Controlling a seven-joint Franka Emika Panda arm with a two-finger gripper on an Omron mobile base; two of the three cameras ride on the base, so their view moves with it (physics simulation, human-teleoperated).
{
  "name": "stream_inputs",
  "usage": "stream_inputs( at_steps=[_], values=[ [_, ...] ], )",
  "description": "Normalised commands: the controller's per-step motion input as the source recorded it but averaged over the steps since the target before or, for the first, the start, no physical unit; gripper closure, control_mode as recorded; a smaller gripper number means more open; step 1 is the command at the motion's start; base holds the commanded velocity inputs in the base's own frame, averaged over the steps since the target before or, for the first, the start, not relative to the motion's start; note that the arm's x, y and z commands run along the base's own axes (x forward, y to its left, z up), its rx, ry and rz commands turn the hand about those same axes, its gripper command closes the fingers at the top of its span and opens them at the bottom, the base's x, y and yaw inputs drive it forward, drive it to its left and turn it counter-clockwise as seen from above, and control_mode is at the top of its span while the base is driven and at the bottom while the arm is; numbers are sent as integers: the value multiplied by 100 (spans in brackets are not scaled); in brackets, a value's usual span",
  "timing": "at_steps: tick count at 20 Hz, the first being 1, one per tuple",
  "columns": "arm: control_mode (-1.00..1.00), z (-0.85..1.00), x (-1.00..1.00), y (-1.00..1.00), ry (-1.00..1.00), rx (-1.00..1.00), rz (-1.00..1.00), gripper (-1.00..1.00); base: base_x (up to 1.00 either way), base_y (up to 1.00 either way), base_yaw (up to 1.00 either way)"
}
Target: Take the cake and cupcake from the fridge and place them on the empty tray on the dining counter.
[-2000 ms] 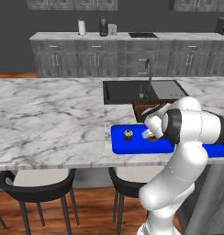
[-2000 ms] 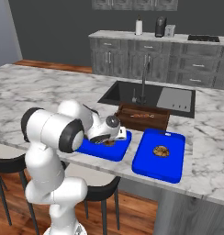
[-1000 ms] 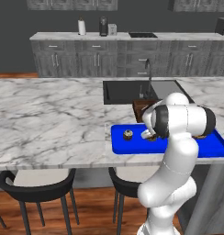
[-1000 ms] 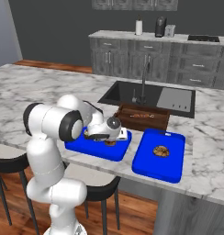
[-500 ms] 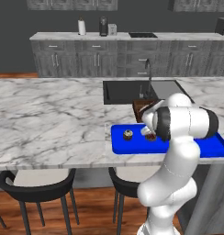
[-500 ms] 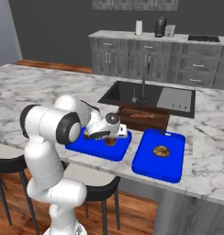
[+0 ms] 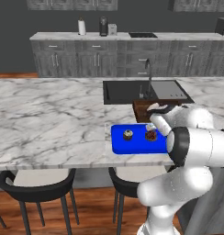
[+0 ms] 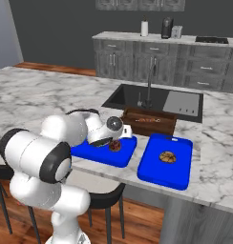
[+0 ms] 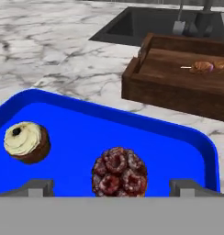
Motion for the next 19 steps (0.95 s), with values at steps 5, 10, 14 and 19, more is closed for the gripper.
stream_inputs(
  at_steps=[5,10,14,19],
  values=[
    [-100,99,-83,-26,-33,-9,-1,-100,0,0,0],
    [-100,100,-41,-21,-2,-8,-3,-100,0,0,0],
    [-100,100,-29,-21,6,-5,-4,-100,0,0,0],
    [-100,100,-32,-24,14,-1,-3,-100,0,0,0]
  ],
)
